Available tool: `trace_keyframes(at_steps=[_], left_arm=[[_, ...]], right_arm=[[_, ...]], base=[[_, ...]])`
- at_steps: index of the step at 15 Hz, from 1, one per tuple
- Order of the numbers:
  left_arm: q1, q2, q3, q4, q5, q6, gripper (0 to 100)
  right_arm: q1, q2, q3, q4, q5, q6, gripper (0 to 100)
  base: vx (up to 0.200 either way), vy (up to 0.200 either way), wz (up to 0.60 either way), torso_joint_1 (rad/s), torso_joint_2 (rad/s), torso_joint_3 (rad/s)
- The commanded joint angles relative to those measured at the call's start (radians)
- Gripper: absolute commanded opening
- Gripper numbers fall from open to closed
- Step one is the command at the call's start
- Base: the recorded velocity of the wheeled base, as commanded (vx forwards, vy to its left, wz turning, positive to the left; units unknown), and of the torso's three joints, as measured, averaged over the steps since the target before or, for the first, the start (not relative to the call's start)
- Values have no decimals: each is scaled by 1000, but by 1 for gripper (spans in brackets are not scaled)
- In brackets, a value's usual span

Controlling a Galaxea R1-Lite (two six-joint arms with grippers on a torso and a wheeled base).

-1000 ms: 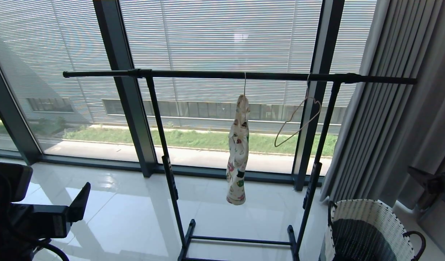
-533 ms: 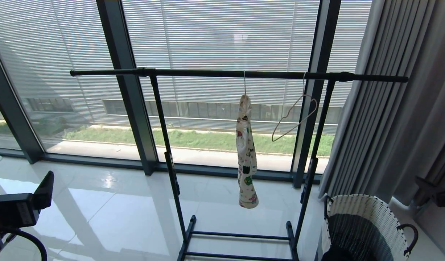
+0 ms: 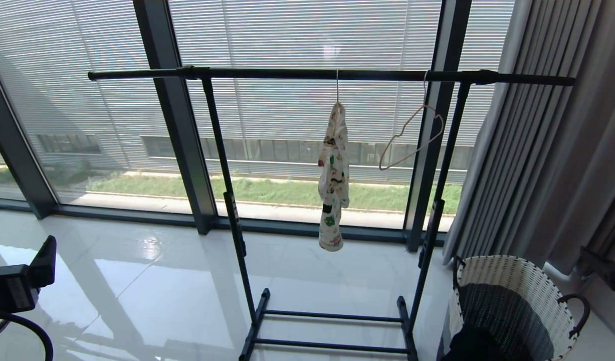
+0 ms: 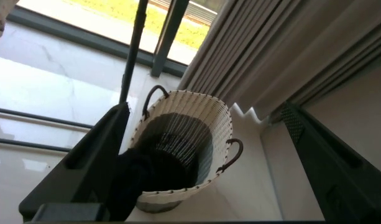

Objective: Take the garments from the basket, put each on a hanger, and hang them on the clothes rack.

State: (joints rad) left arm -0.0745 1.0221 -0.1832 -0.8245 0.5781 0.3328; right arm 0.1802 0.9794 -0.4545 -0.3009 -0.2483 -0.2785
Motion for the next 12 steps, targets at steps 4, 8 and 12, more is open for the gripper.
trace_keyframes(at_steps=[4, 8, 12], left_arm=[[1, -16, 10, -1, -1, 71, 100], [1, -13, 10, -1, -27, 74, 100], [-1, -7, 13, -1, -29, 74, 100]], right_arm=[[1, 2, 31, 0, 0, -1, 100], [1, 2, 65, 0, -2, -1, 100], [1, 5, 82, 0, -2, -1, 100]], base=[[0, 0, 0, -195, 478, 284], [0, 0, 0, -170, 465, 289], [0, 0, 0, -151, 459, 304]])
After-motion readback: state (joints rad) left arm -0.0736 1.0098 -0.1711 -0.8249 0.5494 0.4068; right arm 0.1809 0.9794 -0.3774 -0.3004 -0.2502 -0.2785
